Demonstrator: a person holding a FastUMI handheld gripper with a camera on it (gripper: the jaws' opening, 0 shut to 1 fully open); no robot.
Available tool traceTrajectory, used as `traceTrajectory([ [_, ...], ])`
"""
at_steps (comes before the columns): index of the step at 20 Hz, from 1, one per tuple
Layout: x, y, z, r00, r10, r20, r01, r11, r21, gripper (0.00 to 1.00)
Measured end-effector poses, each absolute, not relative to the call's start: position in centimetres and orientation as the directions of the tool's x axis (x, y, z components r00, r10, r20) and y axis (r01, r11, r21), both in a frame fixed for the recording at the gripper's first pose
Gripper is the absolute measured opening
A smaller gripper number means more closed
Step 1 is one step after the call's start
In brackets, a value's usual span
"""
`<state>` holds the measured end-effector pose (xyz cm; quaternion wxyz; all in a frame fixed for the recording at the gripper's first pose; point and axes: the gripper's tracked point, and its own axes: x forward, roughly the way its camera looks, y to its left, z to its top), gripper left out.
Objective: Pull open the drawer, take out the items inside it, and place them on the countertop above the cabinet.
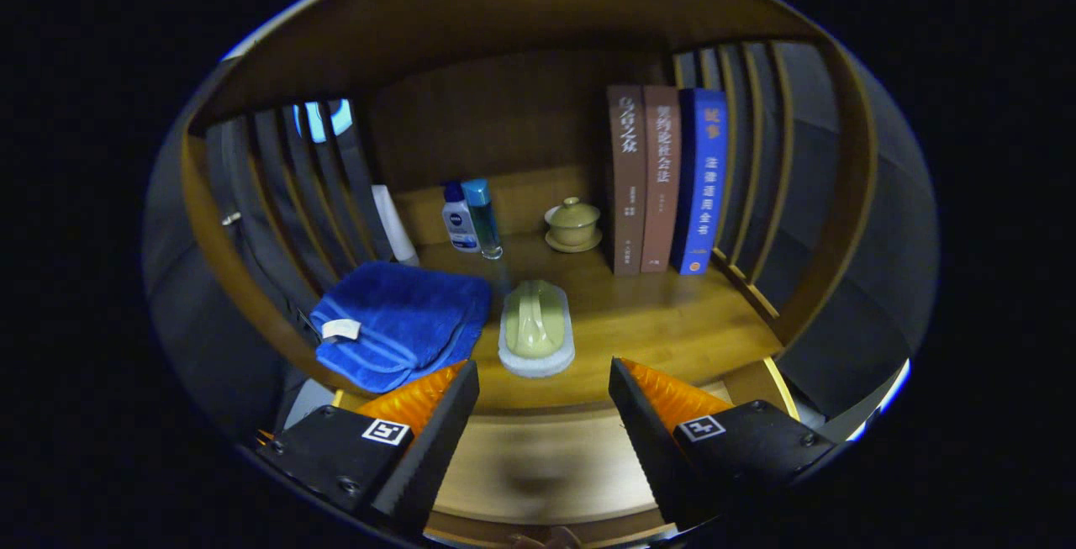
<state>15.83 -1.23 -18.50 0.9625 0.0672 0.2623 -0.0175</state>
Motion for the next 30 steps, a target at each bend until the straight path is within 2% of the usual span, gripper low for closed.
traceTrajectory([
  [6, 5.2, -1.6, -15.4, 0.958, 0.014, -0.285, 0.025, 0.991, 0.132, 0.99],
  [9, 0.9, -1.3, -17.0, 0.973, 0.022, -0.228, 0.004, 0.994, 0.113, 0.99],
  [13, -2.8, -1.2, -22.0, 0.967, 0.028, -0.253, -0.004, 0.996, 0.093, 0.99],
  [17, -3.6, -1.2, -25.3, 0.962, 0.015, -0.273, 0.015, 0.994, 0.107, 0.99],
  [30, -1.4, -0.6, -31.6, 0.932, -0.006, -0.362, 0.038, 0.996, 0.082, 0.99],
])
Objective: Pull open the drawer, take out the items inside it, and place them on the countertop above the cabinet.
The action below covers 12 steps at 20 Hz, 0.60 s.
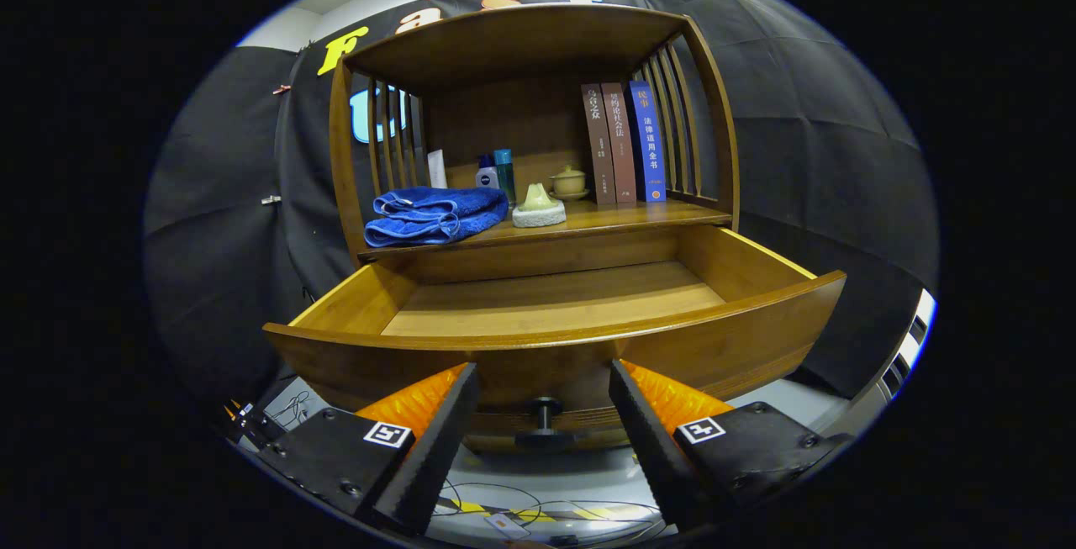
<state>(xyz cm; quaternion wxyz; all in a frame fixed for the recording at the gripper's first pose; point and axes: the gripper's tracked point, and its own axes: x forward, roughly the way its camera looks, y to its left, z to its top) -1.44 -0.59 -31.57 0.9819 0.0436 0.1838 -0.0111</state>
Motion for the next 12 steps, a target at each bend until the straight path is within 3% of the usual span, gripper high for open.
traceTrajectory([
  [12, 3.4, -0.6, -31.3, 0.921, -0.004, -0.39, 0.041, 0.995, 0.086, 0.99],
])
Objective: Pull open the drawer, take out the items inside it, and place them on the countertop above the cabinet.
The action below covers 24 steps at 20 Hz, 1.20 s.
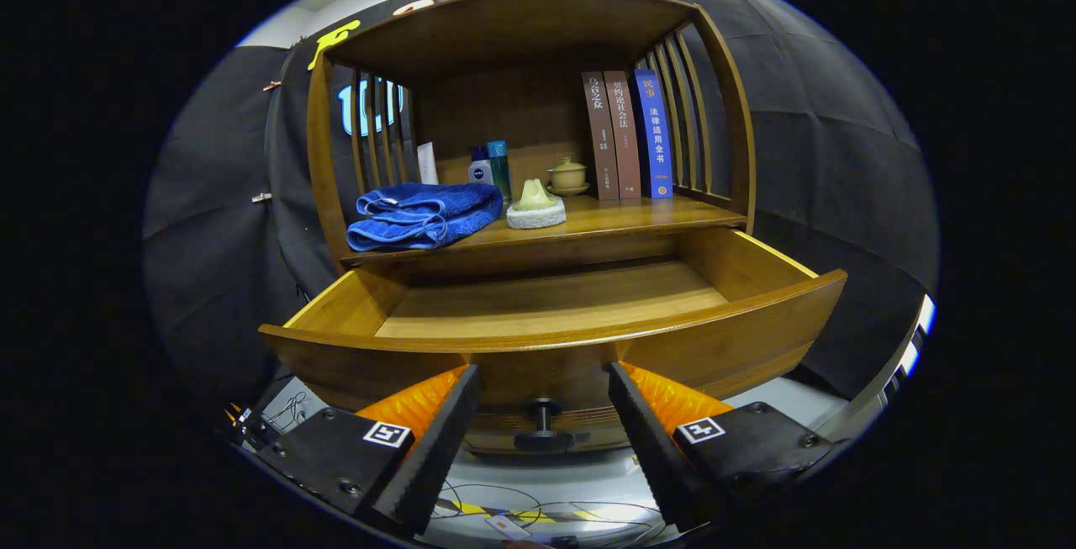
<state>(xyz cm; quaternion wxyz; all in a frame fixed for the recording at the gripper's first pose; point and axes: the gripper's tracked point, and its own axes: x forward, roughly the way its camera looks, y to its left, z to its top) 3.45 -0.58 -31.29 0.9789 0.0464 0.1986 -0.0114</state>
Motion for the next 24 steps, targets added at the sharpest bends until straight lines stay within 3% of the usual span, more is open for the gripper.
traceTrajectory([
  [24, 16.9, -0.7, -32.6, 0.917, -0.016, -0.398, 0.041, 0.998, 0.055, 0.99],
])
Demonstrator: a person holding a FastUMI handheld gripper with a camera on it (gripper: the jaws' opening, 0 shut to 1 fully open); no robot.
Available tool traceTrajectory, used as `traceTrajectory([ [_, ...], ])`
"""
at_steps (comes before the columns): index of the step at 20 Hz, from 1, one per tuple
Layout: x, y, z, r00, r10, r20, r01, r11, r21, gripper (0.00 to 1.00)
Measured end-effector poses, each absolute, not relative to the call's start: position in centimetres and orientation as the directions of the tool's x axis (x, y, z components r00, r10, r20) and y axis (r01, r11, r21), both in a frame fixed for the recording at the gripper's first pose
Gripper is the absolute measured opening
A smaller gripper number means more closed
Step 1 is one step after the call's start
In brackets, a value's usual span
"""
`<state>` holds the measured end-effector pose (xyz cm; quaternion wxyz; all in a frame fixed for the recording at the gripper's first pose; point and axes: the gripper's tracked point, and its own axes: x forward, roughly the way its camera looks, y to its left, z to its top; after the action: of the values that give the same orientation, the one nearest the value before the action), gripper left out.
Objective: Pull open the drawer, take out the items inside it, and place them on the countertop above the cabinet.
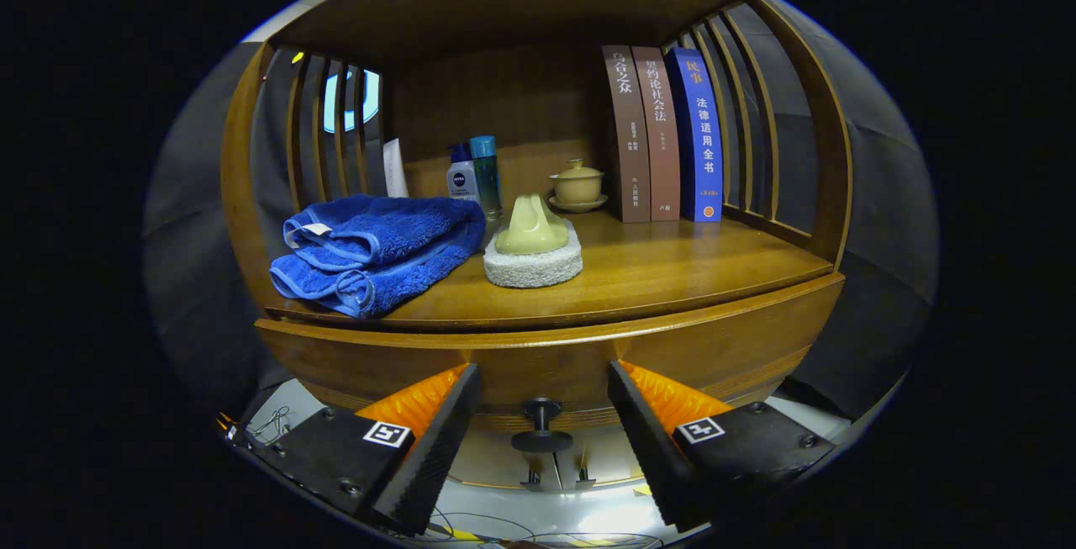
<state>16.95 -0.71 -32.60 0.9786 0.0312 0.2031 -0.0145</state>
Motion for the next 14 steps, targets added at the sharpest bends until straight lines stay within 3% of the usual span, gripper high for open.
traceTrajectory([
  [14, 16.99, -0.7, -32.98, 0.913, -0.024, -0.408, 0.044, 0.998, 0.04, 0.98],
])
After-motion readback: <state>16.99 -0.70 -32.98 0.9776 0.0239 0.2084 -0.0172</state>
